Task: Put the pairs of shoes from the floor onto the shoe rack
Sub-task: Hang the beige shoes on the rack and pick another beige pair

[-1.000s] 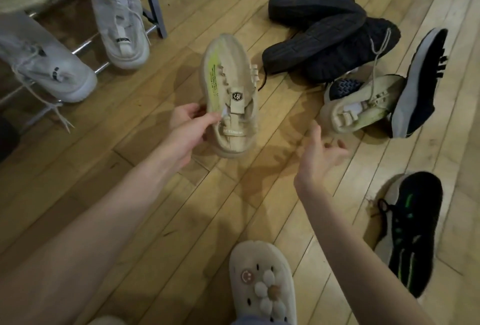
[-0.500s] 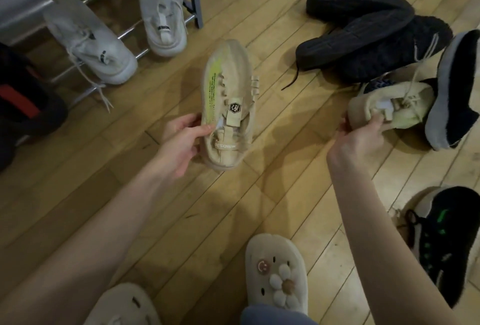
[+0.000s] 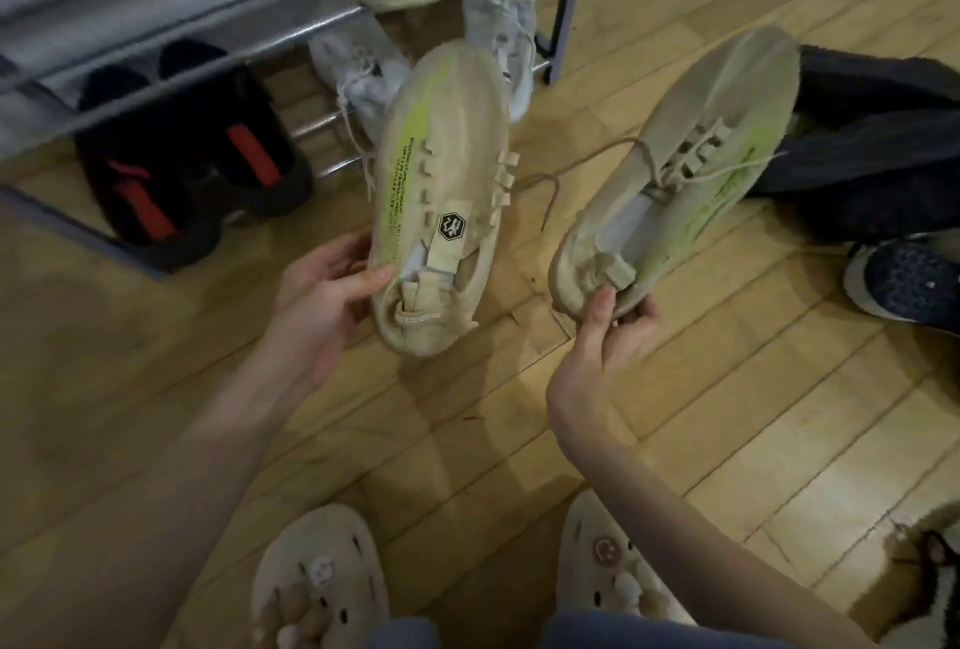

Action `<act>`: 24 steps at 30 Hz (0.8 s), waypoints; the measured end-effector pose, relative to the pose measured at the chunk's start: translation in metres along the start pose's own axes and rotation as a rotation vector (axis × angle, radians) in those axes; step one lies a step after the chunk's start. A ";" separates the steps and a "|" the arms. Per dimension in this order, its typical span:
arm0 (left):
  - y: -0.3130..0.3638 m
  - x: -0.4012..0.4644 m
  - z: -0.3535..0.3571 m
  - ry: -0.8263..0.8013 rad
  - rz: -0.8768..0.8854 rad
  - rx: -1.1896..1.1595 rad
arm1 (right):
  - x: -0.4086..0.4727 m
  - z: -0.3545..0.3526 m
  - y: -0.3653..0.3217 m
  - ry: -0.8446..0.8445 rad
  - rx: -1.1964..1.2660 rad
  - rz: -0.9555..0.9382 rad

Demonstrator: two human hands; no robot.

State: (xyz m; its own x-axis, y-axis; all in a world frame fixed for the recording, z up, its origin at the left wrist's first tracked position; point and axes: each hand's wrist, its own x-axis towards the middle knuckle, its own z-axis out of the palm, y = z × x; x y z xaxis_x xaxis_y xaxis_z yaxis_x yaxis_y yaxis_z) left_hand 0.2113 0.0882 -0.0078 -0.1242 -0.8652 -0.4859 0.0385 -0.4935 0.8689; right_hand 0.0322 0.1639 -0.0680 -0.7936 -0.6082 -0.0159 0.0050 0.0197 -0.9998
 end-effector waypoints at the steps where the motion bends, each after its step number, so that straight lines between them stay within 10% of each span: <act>1: 0.002 -0.003 -0.005 0.006 0.014 -0.016 | -0.004 0.004 0.000 -0.020 0.005 -0.037; 13: 0.060 -0.026 -0.061 0.188 0.221 -0.194 | -0.027 0.062 -0.025 -0.449 0.101 -0.257; 24: 0.093 -0.022 -0.087 0.571 0.321 -0.330 | -0.010 0.119 -0.066 -0.707 0.097 -0.039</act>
State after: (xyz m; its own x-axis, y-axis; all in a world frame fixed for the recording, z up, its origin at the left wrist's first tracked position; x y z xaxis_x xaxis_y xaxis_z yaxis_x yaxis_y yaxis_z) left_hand 0.3035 0.0540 0.0755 0.4762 -0.8388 -0.2638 0.2941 -0.1308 0.9468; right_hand 0.1118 0.0743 -0.0037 -0.2097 -0.9765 0.0487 0.0641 -0.0634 -0.9959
